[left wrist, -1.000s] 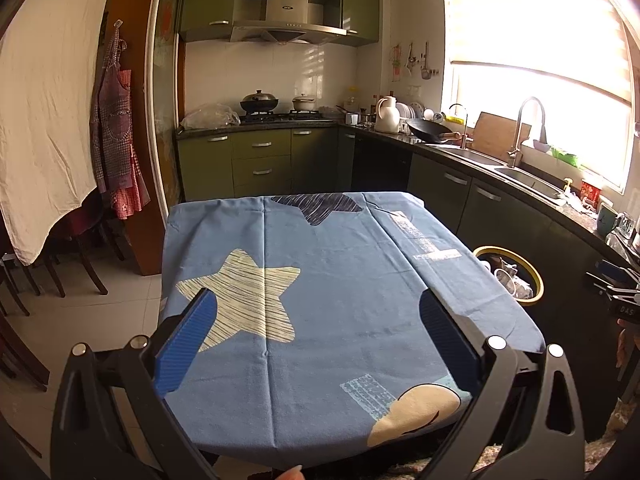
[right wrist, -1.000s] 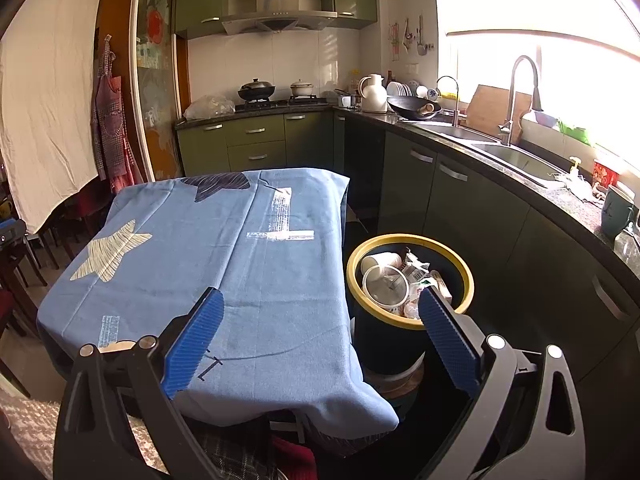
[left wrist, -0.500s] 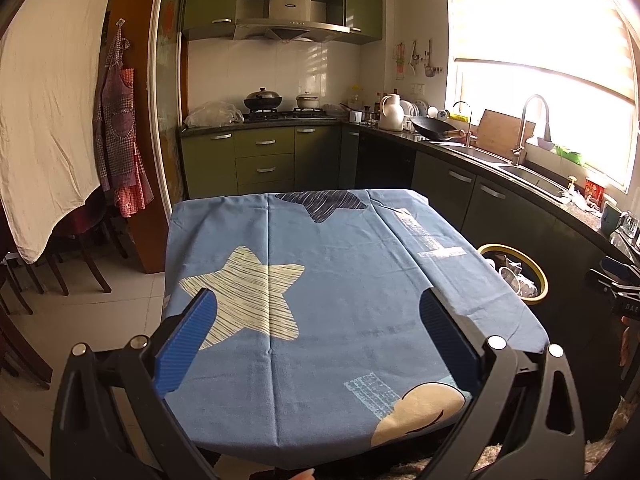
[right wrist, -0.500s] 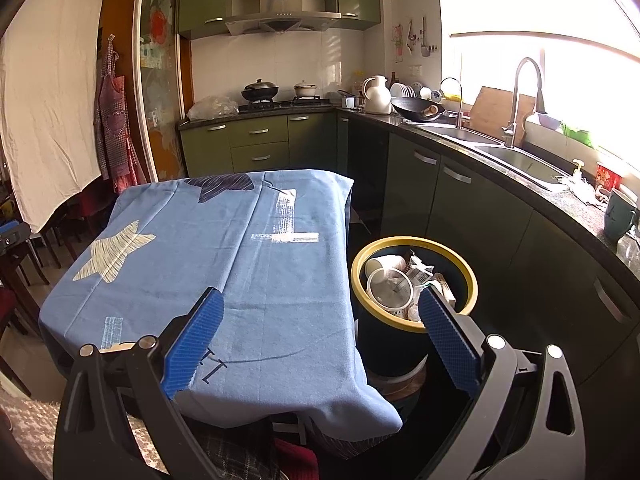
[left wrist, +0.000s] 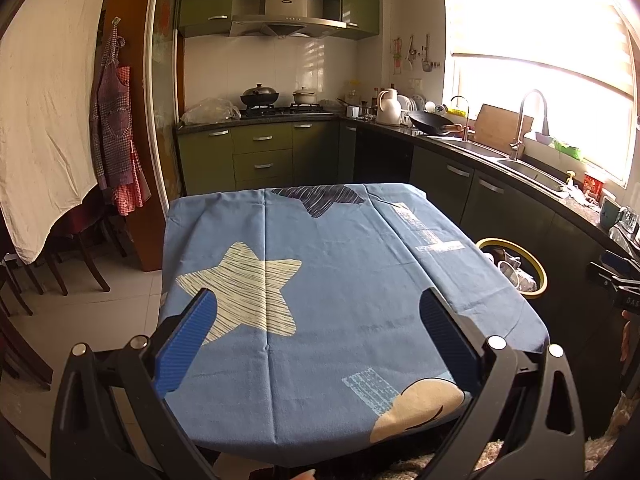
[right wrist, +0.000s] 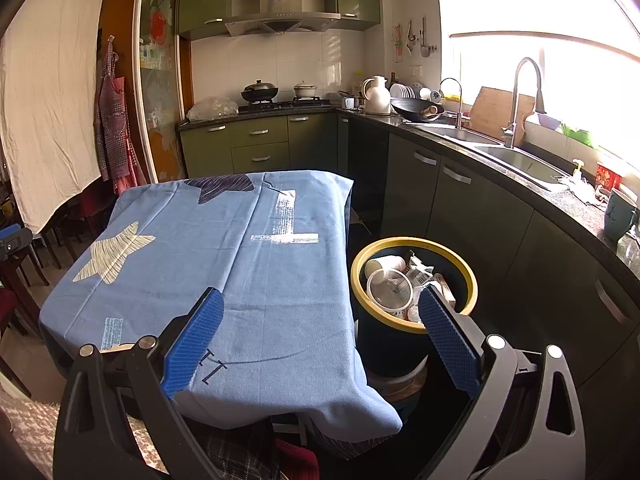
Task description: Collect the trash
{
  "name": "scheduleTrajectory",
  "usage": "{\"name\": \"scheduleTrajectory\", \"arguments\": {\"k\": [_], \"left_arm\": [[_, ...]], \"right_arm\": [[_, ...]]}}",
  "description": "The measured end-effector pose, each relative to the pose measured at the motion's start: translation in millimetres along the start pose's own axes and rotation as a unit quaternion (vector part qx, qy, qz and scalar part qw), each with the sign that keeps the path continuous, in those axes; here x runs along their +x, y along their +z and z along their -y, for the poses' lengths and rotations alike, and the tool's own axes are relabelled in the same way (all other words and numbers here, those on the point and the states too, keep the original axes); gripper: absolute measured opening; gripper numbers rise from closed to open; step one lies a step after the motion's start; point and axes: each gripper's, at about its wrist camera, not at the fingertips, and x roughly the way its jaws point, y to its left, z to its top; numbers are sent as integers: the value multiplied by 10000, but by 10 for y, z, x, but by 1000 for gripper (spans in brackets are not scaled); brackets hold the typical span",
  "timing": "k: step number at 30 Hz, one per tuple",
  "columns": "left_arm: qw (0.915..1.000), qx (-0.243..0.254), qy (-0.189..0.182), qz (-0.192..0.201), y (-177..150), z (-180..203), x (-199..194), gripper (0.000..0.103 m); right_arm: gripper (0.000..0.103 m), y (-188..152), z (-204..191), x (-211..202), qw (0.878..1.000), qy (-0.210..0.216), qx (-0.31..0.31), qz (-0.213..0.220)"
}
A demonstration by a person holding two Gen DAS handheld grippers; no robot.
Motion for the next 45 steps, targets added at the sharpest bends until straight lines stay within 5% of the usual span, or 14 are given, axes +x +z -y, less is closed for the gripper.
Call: {"name": "scheduleTrajectory", "arguments": {"k": [45], "left_arm": [[9998,74,-82,-153,-32,82,56,97]], "right_arm": [[96,-39,-12,44,10000,39,29,-69]]}}
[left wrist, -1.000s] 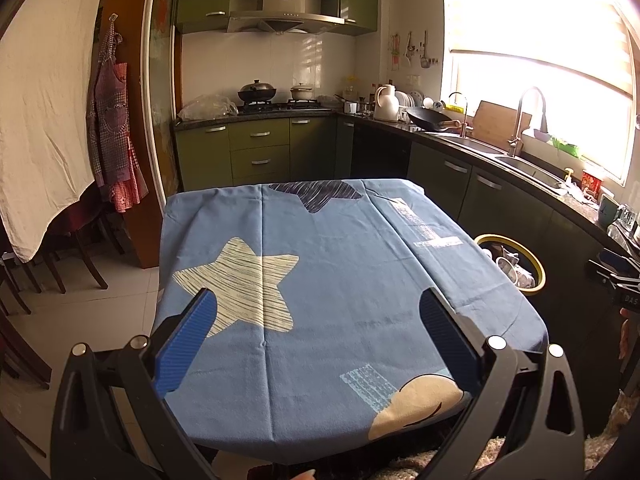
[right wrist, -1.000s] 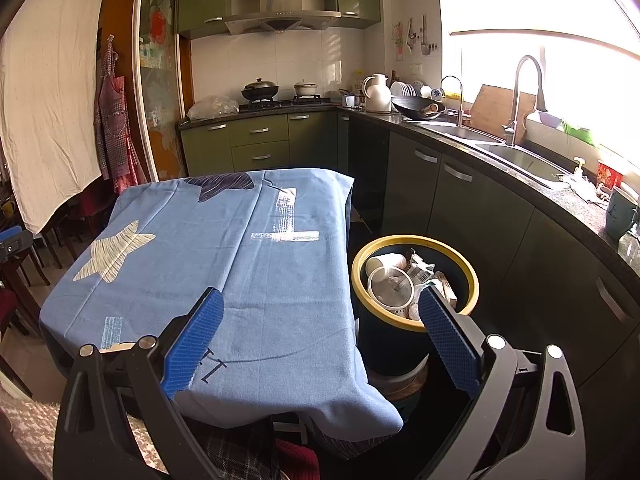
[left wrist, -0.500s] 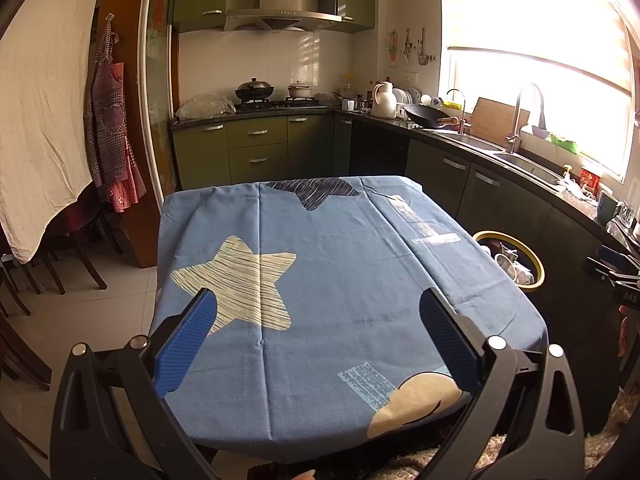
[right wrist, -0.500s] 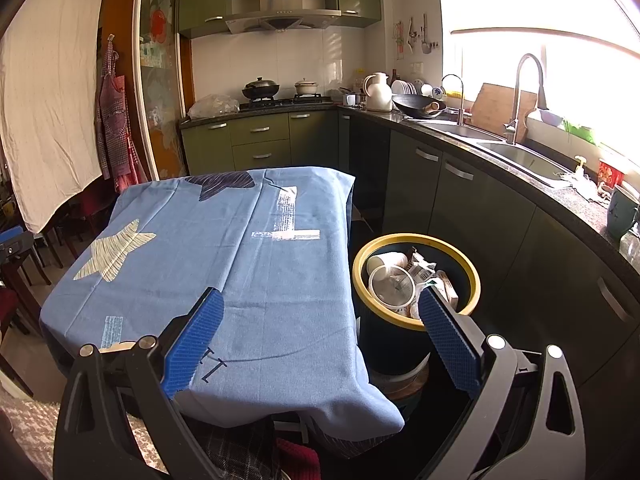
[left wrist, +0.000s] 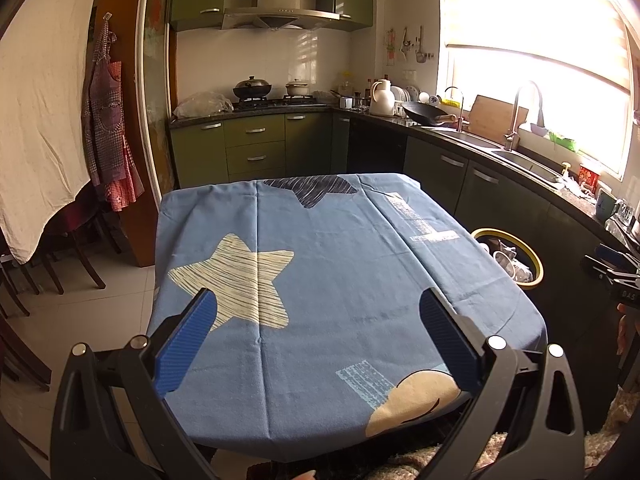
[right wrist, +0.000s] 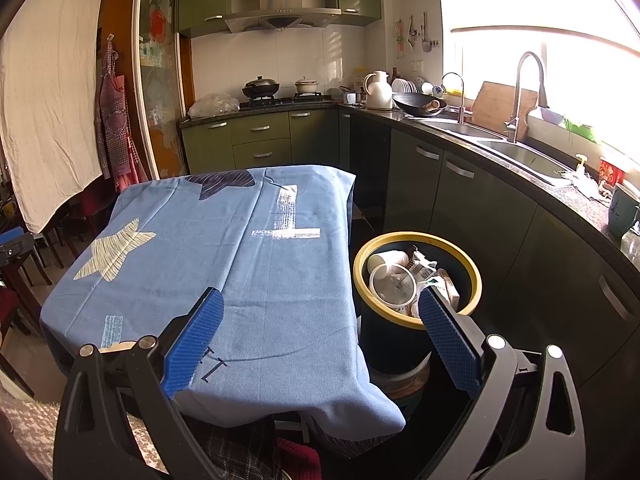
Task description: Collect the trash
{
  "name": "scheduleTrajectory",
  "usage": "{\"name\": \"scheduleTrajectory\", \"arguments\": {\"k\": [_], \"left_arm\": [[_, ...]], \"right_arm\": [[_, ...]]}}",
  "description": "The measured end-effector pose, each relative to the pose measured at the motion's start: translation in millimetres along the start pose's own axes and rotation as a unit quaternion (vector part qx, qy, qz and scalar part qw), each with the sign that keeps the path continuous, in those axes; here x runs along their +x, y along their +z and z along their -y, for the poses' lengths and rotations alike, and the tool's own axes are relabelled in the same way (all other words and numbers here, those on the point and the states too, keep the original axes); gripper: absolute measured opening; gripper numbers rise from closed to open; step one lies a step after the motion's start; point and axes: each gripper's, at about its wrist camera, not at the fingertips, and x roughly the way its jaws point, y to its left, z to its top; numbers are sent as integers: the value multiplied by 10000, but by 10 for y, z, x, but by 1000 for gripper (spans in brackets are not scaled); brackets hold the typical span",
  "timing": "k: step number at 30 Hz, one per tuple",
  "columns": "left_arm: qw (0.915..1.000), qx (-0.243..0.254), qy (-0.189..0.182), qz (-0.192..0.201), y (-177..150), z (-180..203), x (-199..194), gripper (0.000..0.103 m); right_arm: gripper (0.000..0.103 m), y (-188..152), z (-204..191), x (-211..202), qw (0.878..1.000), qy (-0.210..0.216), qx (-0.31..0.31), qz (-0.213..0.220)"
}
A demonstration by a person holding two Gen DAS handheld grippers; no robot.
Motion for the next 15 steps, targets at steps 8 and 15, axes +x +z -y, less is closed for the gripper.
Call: {"name": "scheduleTrajectory", "arguments": {"k": [8,15], "left_arm": [[10000,37,2,-19,-5,20,10,96],[10000,85,-3,-8,-11,38,11,97]], "right_arm": [[96,-12,-9,10,10000,2,5,-9],[97,-22,-13,-2,10000,7,3,-12]]}}
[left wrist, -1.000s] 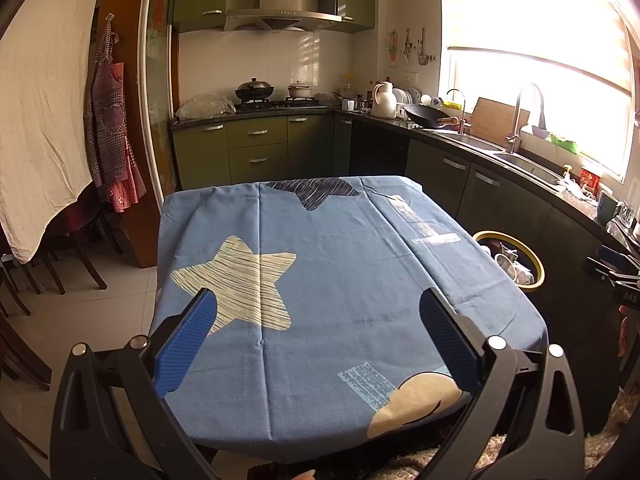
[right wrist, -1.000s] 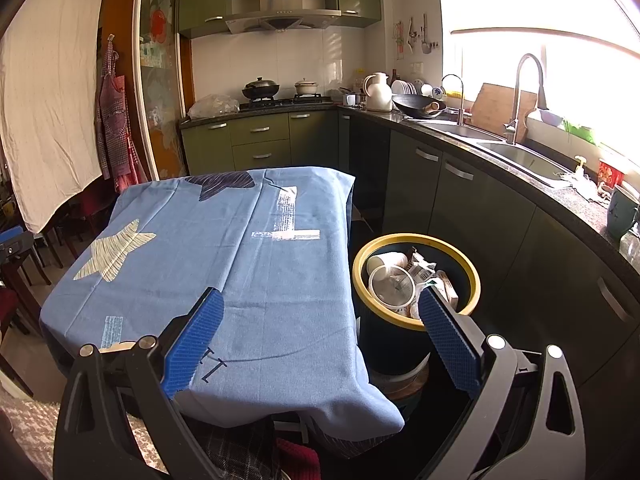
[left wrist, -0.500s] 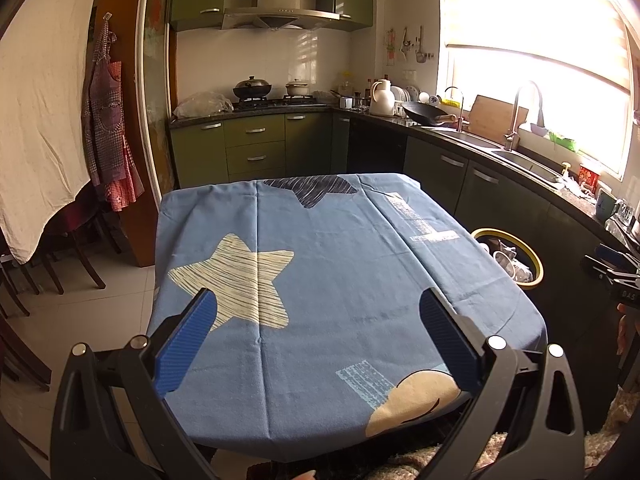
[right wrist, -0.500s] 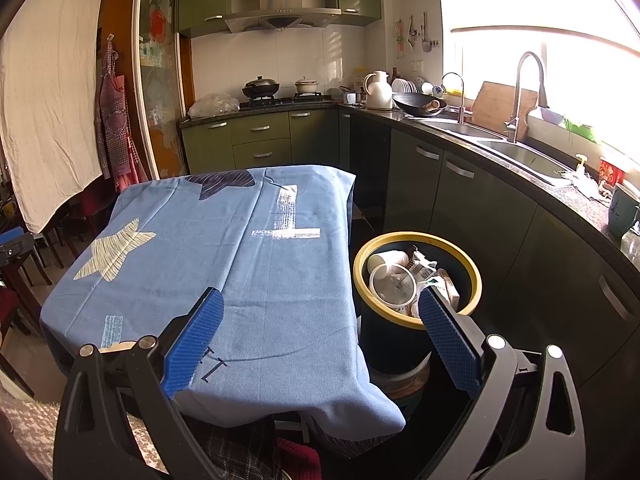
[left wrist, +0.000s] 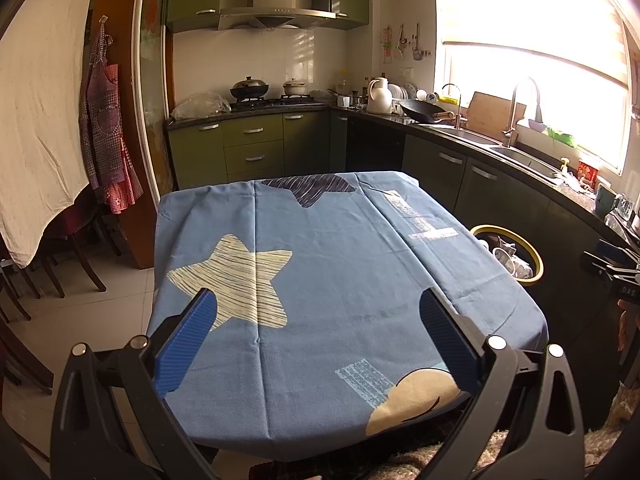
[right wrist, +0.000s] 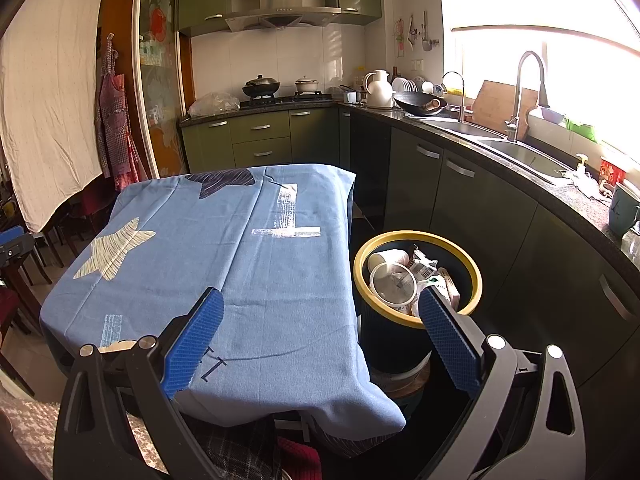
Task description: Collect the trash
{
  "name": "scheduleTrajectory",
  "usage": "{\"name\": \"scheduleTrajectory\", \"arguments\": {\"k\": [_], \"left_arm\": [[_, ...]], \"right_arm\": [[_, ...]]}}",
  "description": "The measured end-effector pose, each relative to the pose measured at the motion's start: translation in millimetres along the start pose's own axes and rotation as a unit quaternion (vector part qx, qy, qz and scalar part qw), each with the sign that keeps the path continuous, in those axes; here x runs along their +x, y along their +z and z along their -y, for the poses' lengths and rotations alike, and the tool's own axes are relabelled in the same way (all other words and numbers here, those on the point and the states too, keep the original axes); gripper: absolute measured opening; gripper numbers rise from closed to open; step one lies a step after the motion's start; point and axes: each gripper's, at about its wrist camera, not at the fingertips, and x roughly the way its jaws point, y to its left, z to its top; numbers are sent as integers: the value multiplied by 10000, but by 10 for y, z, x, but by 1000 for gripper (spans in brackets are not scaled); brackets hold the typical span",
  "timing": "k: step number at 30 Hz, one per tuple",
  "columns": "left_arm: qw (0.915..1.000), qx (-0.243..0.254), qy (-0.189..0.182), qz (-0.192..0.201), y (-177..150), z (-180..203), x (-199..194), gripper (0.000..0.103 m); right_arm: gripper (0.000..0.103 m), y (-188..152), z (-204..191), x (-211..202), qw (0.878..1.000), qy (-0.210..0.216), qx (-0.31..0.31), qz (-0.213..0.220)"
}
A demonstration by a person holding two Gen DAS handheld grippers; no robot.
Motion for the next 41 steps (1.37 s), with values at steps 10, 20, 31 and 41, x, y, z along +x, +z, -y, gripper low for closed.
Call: {"name": "scheduleTrajectory", "arguments": {"k": [10,20,31,41], "left_arm": [[10000,-2,-6,-39,-2,-9,14,97],[10000,-20,-35,-59,-5,-22,31,97],[9998,117,-14,-128,24,69,113,97],[9980,-103,-74,-625,265,-186,639,97]], "right_arm": [[97,3,5,4,10000,5,5,-4],[96,7,6,5,10000,1,8,-7],[97,-9,38,82,10000,58,6,-69],[98,158,6,366,9987,412,-4,-297]]}}
